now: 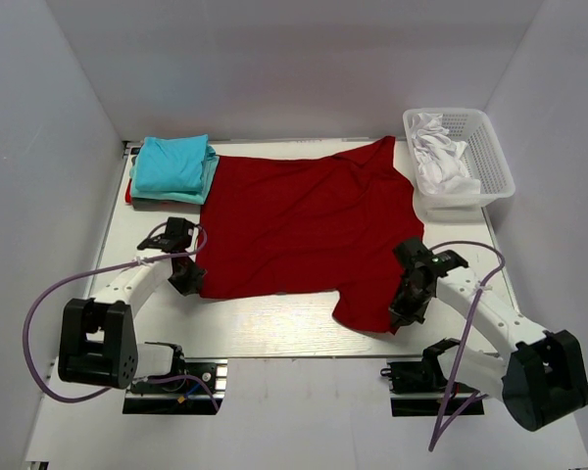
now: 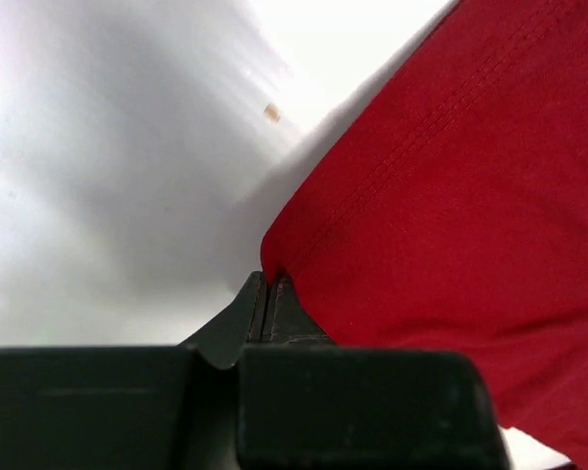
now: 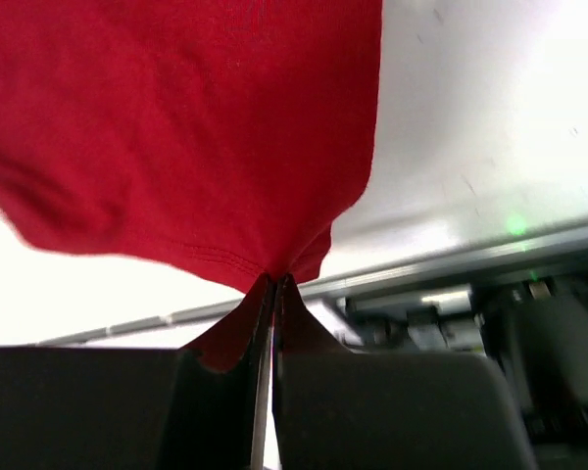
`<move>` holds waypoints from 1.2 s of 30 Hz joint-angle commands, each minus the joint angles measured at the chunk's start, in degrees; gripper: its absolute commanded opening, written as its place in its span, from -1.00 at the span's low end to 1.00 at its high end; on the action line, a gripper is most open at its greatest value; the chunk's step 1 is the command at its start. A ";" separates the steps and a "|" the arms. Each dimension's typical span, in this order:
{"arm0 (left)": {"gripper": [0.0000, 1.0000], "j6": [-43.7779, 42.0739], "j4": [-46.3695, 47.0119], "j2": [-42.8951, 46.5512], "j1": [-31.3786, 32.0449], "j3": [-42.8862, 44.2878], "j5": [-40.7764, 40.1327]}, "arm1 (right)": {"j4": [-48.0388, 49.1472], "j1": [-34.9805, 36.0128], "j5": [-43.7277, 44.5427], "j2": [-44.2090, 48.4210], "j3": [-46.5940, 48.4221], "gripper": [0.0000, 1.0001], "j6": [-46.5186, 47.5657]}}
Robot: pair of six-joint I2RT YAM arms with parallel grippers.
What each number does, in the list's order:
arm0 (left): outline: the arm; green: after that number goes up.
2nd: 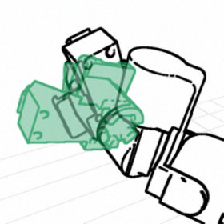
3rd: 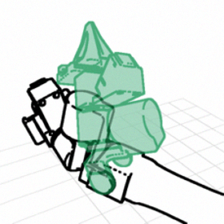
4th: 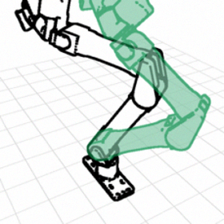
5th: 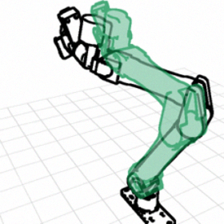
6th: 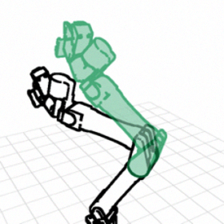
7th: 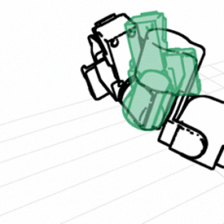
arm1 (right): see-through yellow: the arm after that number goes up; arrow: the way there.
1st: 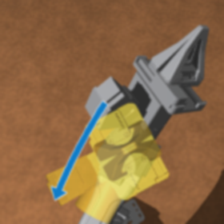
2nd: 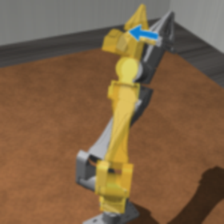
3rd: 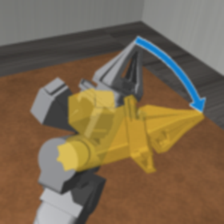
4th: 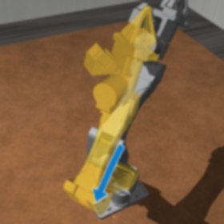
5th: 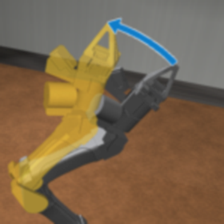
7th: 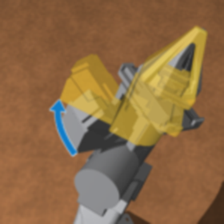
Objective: Fold and stack the t-shirts
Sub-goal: Grap the side of the flattened tshirt closest away from the robot with both arms, then fold the flattened tshirt in 1/3 of the way
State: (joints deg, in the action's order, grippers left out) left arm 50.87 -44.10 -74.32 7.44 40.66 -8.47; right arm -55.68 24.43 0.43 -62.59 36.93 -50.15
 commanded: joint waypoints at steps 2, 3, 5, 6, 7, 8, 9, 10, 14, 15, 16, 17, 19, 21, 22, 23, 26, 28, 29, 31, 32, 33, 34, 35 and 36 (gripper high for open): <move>-1.00 0.10 -3.89 3.48 -0.06 1.35 1.61 | -12.59 0.01 0.72 2.56 7.00 -1.00 -0.65; -1.00 0.10 -4.50 3.48 -0.06 1.35 1.61 | -13.39 -0.08 0.54 2.91 8.32 -1.00 -0.04; -1.00 0.10 -5.03 4.01 -0.06 1.96 1.61 | -15.24 0.01 0.45 2.73 10.69 -1.00 -0.04; -1.00 0.10 -5.03 4.01 -0.06 2.57 1.61 | -18.03 0.10 0.71 2.65 11.49 -1.00 0.05; -1.00 0.10 -5.64 4.01 -0.06 3.10 1.61 | -18.93 0.18 0.72 2.56 12.20 -1.00 0.14; -1.00 0.10 -5.65 4.01 -0.06 3.10 1.61 | -19.29 0.10 0.37 3.52 13.86 -1.00 1.01; -1.00 0.10 -6.61 4.53 -0.06 3.63 1.61 | -19.64 0.01 -2.25 5.00 13.96 -1.00 1.02; -1.00 0.10 -8.27 4.54 -0.06 4.15 1.61 | -19.47 -0.08 -3.66 5.80 13.79 -1.00 0.06; -1.00 0.10 -12.94 5.94 -0.06 4.25 1.09 | -19.64 0.10 -9.73 6.69 9.05 -1.00 0.14; -1.00 0.63 -12.94 5.95 -0.06 2.86 1.61 | -19.55 0.18 -9.57 6.43 8.95 -1.00 0.05; -1.00 0.63 -12.94 6.64 -0.06 1.88 2.40 | -19.55 0.10 -8.96 6.08 9.56 -1.00 0.31; -1.00 0.63 -12.94 7.17 -0.06 0.92 3.10 | -19.73 0.18 -6.95 5.64 10.26 -1.00 0.40; -1.00 2.12 -12.94 7.18 0.91 -0.58 4.34 | -19.55 0.01 -4.39 5.90 12.64 -1.00 -0.30; -1.00 3.00 -12.94 7.79 0.91 -1.11 5.39 | -19.73 0.10 -4.03 7.21 13.69 -1.00 -0.82; -1.00 3.00 -13.55 7.79 0.91 -1.11 5.39 | -19.82 -0.08 -4.20 7.74 13.44 -1.00 -1.09; -1.00 3.00 -13.56 8.31 0.91 -0.59 5.39 | -19.47 0.01 -4.29 8.61 12.82 -1.00 -1.44; -1.00 3.00 -13.56 8.32 0.38 1.60 3.99 | -19.29 -0.17 -0.70 6.88 11.93 -1.00 -1.79; -1.00 3.00 -12.07 6.83 0.38 3.62 3.29 | -18.07 -0.17 6.99 5.12 17.26 -1.00 -1.44; -1.00 3.00 -11.54 6.30 0.38 5.37 3.28 | -17.19 -0.17 8.26 4.50 18.69 -1.00 0.65; -1.00 2.48 -10.32 4.99 0.38 6.79 3.28 | -15.87 -0.34 13.70 1.35 24.73 -1.00 1.89; -1.00 1.96 -8.39 3.41 0.38 8.19 3.28 | -15.08 -0.26 16.68 0.46 26.08 -1.00 2.25; -1.00 1.95 -7.50 2.61 0.38 9.07 3.28 | -13.16 -0.43 17.32 -1.55 26.96 -1.00 2.69; -1.00 1.95 -6.63 1.74 0.38 10.04 3.28 | -11.75 -0.52 17.07 -1.92 28.19 -1.00 3.73; -1.00 1.95 -5.31 0.94 0.38 11.88 3.28 | -9.38 -0.61 16.54 -2.71 28.37 -1.00 4.70; -1.00 1.43 -4.60 -0.54 0.38 13.55 3.28 | -6.84 -1.04 15.23 -4.11 29.51 -1.00 5.58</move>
State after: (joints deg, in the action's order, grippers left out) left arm 53.01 -53.15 -72.97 8.03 49.65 -4.36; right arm -68.27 24.10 11.92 -64.51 63.70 -47.44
